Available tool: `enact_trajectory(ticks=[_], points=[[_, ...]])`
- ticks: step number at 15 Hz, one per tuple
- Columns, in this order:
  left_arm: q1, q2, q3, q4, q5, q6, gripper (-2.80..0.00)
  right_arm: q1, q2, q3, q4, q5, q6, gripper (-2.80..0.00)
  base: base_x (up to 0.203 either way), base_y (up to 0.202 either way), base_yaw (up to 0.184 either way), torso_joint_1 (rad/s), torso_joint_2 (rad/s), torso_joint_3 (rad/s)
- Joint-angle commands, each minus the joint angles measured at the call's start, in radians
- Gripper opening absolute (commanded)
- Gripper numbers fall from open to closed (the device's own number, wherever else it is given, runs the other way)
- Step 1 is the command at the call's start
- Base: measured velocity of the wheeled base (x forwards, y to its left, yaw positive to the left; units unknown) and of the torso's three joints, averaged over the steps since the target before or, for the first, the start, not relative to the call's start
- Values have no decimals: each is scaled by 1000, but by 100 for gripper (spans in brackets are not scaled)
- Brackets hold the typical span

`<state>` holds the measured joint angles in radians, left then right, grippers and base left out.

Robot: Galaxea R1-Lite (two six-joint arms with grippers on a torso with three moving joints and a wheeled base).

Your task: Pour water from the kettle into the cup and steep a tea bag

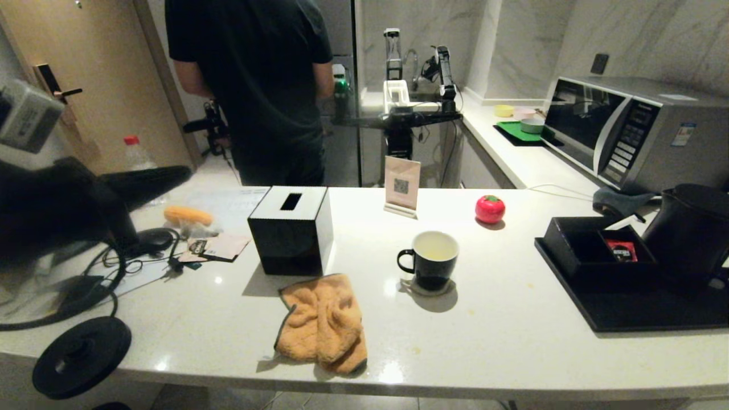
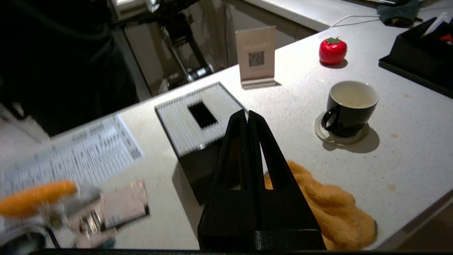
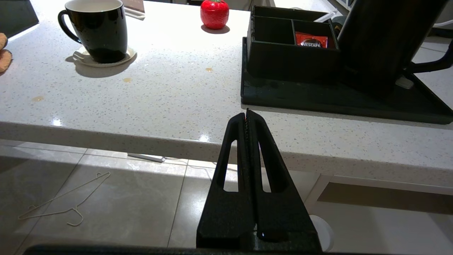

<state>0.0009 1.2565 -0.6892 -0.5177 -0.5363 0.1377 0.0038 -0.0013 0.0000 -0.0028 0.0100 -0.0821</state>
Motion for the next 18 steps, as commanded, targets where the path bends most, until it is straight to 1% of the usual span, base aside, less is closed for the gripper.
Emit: enact_trajectory(ticks=[1,3,5,7,8,9,10,11,12,13,14,15,16,18], points=[[10,-69,86,-4,21,-35,-280,1,1,-1,0,1,-1,-280,0,0,0,0,0,0],[45,-151,200,-5,34,-57,-280,-1,1,0,0,1,-1,-280,0,0,0,0,0,0],[96,-250,342,-5,37,-64,-280,1,1,0,0,1,-1,-280,0,0,0,0,0,0],[150,-387,490,-1,39,-71,-280,-1,1,0,0,1,-1,-280,0,0,0,0,0,0],[169,-455,572,-2,42,-75,-280,0,1,0,0,1,-1,-280,0,0,0,0,0,0],[174,-516,627,2,53,-78,-280,1,1,0,0,1,-1,-280,0,0,0,0,0,0],[159,-586,657,31,90,-84,-280,1,1,0,0,1,0,-280,0,0,0,0,0,0],[108,-647,671,84,158,-90,-280,1,1,0,0,1,-1,-280,0,0,0,0,0,0],[31,-682,678,126,245,-95,-280,1,1,0,0,1,1,-280,0,0,0,0,0,0],[-40,-722,683,173,349,-100,-280,0,1,0,0,1,-1,-280,0,0,0,0,0,0],[-90,-775,686,235,430,-103,-280,1,1,0,0,1,-1,-280,0,0,0,0,0,0],[-133,-827,687,297,489,-104,-280,1,1,0,0,1,-1,-280,0,0,0,0,0,0],[-158,-870,688,350,525,-105,-280,1,1,-1,0,1,-1,-280,0,0,0,0,0,0],[-156,-964,689,433,538,-112,-280,1,1,0,0,1,1,-280,0,0,0,0,0,0]])
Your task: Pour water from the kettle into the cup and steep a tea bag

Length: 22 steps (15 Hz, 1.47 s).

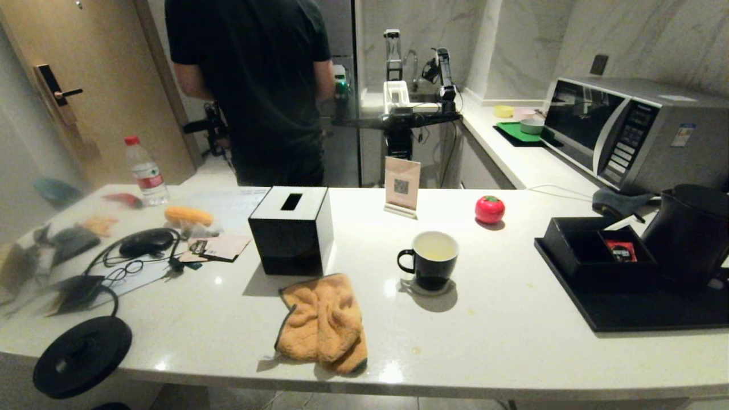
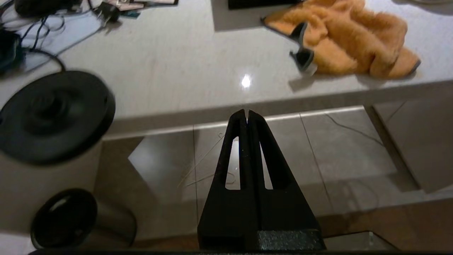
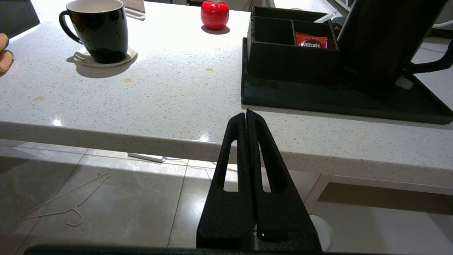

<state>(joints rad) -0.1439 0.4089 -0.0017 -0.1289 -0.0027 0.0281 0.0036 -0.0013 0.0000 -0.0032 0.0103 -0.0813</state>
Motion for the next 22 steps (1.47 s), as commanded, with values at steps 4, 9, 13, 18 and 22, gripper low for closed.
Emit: enact_trajectory(ticks=[4,9,13,18,22], points=[[12,-123,2,134,-18,-12,-280,1,1,0,0,0,0,-280,0,0,0,0,0,0],[129,-258,2,135,-15,24,-280,1,1,0,0,0,0,-280,0,0,0,0,0,0],[136,-406,2,138,-8,-11,-280,1,1,0,0,0,0,-280,0,0,0,0,0,0],[136,-409,2,138,-7,-28,-280,1,1,0,0,0,0,-280,0,0,0,0,0,0],[136,-409,2,138,-7,-28,-280,1,1,0,0,0,0,-280,0,0,0,0,0,0]])
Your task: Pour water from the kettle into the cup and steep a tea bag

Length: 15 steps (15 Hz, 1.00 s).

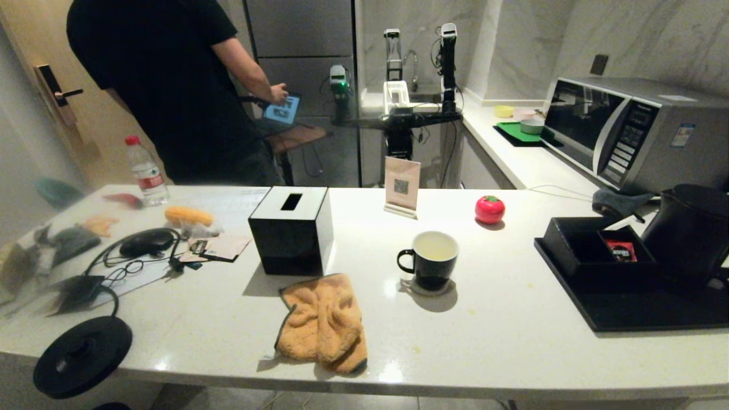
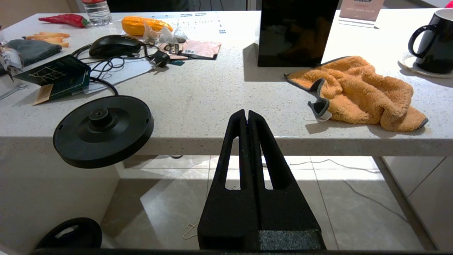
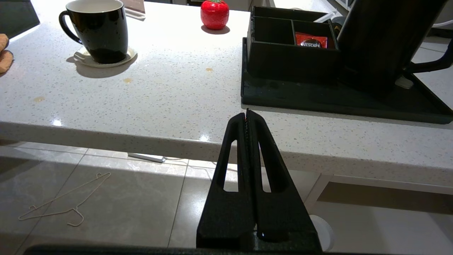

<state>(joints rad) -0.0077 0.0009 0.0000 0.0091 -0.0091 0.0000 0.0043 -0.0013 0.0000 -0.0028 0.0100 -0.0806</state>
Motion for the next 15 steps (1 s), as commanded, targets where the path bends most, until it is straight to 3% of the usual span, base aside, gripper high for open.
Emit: enact_trajectory(ticks=[1,15], points=[[0,-1,0,0,0,0,-280,0,1,0,0,1,-1,-280,0,0,0,0,0,0],[0,-1,0,0,0,0,-280,0,1,0,0,1,-5,-280,0,0,0,0,0,0]])
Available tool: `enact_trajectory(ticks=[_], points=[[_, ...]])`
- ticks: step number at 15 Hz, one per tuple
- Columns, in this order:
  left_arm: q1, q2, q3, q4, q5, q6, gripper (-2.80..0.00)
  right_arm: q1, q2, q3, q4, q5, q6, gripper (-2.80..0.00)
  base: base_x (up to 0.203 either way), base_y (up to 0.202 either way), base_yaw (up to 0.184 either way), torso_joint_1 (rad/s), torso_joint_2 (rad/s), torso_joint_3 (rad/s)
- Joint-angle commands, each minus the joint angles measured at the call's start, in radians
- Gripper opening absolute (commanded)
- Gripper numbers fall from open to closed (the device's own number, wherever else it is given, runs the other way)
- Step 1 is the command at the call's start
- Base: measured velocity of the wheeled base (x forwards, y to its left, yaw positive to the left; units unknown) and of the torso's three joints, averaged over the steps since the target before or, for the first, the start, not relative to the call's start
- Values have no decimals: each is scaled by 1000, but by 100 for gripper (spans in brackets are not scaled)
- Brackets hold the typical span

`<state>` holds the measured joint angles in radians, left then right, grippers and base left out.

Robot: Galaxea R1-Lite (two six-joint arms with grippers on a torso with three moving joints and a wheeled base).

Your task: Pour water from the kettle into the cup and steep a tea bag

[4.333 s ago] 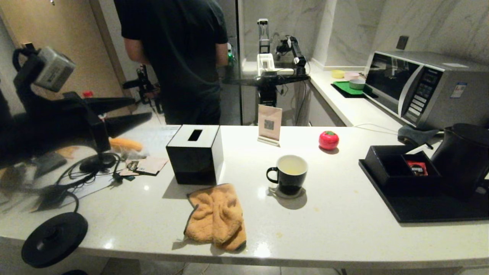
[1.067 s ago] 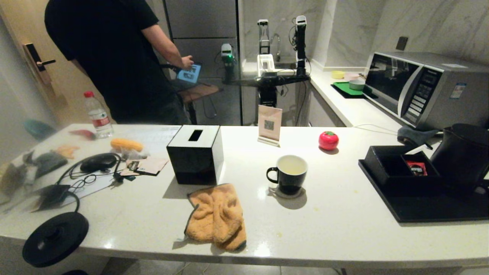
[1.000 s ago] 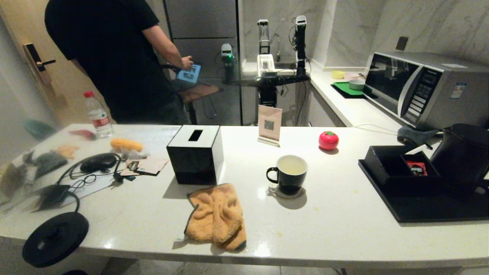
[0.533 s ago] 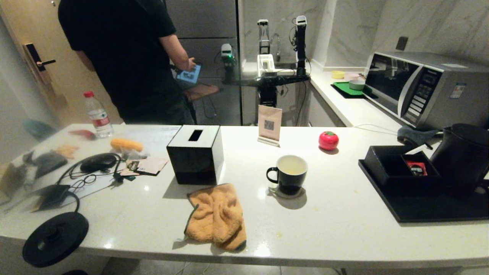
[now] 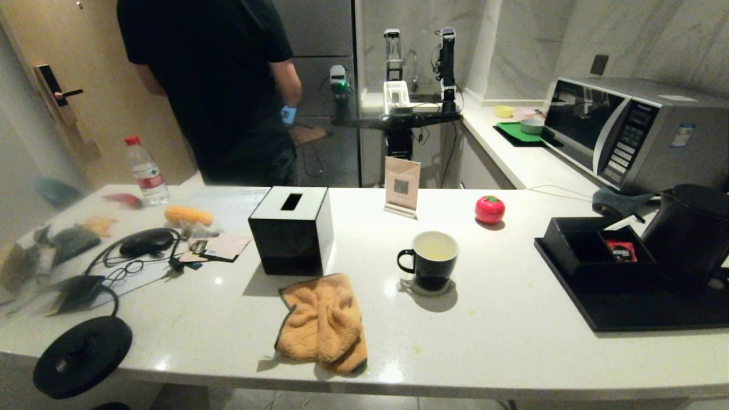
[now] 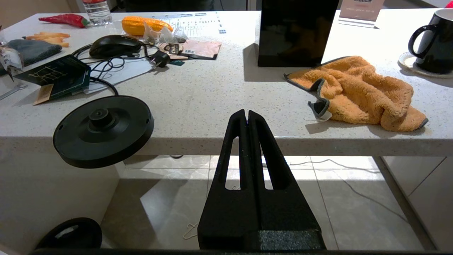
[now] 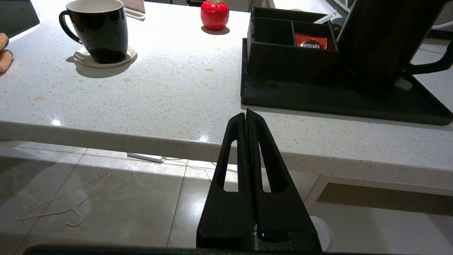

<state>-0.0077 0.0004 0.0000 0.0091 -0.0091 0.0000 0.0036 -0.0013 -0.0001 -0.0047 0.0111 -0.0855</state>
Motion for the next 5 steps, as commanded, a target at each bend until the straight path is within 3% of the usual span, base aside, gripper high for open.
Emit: enact_trajectory(ticks=[1,5], points=[[0,0,0,0,0,0,-280,0,1,0,3,0,7,-280,0,0,0,0,0,0],[0,0,0,0,0,-1,-280,1,1,0,3,-2,70,-280,0,0,0,0,0,0]])
